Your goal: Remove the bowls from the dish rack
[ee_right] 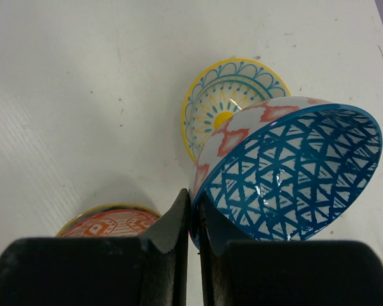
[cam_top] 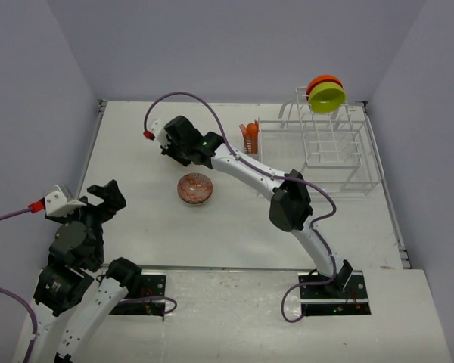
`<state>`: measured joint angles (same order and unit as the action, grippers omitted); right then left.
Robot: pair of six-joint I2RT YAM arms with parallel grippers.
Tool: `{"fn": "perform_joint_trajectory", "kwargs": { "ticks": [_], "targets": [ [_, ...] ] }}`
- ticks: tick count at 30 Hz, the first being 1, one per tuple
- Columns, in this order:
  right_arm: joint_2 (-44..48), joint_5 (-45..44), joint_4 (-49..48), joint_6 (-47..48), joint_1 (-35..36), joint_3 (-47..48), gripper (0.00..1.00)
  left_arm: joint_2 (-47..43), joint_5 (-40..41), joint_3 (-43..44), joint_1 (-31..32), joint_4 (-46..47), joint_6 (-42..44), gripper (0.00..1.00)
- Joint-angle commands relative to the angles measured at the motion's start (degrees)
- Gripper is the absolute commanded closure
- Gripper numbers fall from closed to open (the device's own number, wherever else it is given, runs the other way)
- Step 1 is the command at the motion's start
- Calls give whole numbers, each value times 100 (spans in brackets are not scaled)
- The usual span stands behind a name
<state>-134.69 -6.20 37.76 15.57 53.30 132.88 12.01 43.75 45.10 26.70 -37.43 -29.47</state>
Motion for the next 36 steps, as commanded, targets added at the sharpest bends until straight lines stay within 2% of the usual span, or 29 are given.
{"fn": "perform_joint_trajectory", "kwargs": {
  "ticks": [1,7,16,36],
  "targets": [
    [-92,-171,-646,692,49,345,100,-67,143,60,11,131,-50,0],
    [-637,-154,-814,1210,49,809,100,-76,73,34,11,157,-23,0],
    [-953,-127,-823,1904,49,889,100,-146,29,25,11,192,-15,0],
    [-1033,-145,-866,2248,-12,748,100,-173,2,25,11,210,3,0]
  ]
}}
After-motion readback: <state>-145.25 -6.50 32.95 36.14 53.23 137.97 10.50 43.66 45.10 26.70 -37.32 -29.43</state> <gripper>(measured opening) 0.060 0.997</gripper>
